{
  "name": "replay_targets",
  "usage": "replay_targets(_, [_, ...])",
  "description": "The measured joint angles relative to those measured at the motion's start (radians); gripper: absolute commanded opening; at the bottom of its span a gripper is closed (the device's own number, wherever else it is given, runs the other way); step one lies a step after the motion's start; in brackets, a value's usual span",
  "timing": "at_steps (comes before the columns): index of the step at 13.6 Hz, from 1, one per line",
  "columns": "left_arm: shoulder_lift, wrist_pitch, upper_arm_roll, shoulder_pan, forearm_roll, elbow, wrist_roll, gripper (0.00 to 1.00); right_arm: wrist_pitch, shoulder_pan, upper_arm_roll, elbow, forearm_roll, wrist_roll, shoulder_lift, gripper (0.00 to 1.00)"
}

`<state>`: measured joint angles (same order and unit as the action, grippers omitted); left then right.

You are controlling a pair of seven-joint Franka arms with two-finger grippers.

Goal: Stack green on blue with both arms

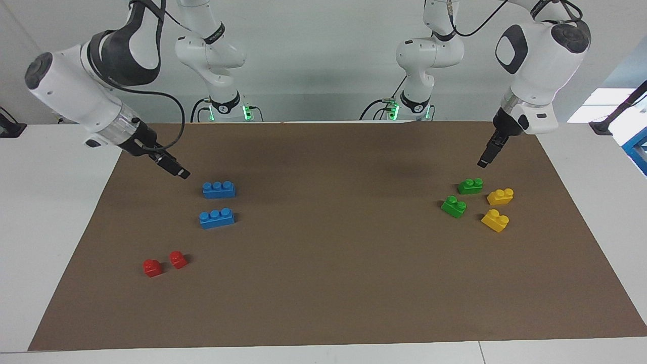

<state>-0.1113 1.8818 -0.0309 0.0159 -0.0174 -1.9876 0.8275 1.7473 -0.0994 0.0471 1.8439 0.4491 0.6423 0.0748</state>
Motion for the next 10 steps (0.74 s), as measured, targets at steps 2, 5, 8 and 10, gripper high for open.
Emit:
replay_targets(2, [0.048, 0.045, 0.001, 0.008, 0.0, -0.011, 0.003, 1.0, 0.006, -0.008, 0.001, 0.001, 0.086, 0.035, 0.06, 0.93])
replay_targets(5, [0.117, 0.17, 0.001, 0.014, 0.0, -0.058, 0.004, 1.0, 0.002, -0.051, 0.002, 0.003, 0.158, 0.039, 0.136, 0.93])
replay_targets(8, [0.161, 0.231, -0.004, 0.014, 0.0, -0.072, 0.013, 1.0, -0.001, -0.07, 0.003, 0.015, 0.17, 0.044, 0.183, 0.93])
replay_targets(10, [0.194, 0.276, -0.01, 0.009, 0.0, -0.074, 0.047, 1.0, 0.0, -0.08, 0.003, 0.017, 0.185, 0.044, 0.221, 0.93])
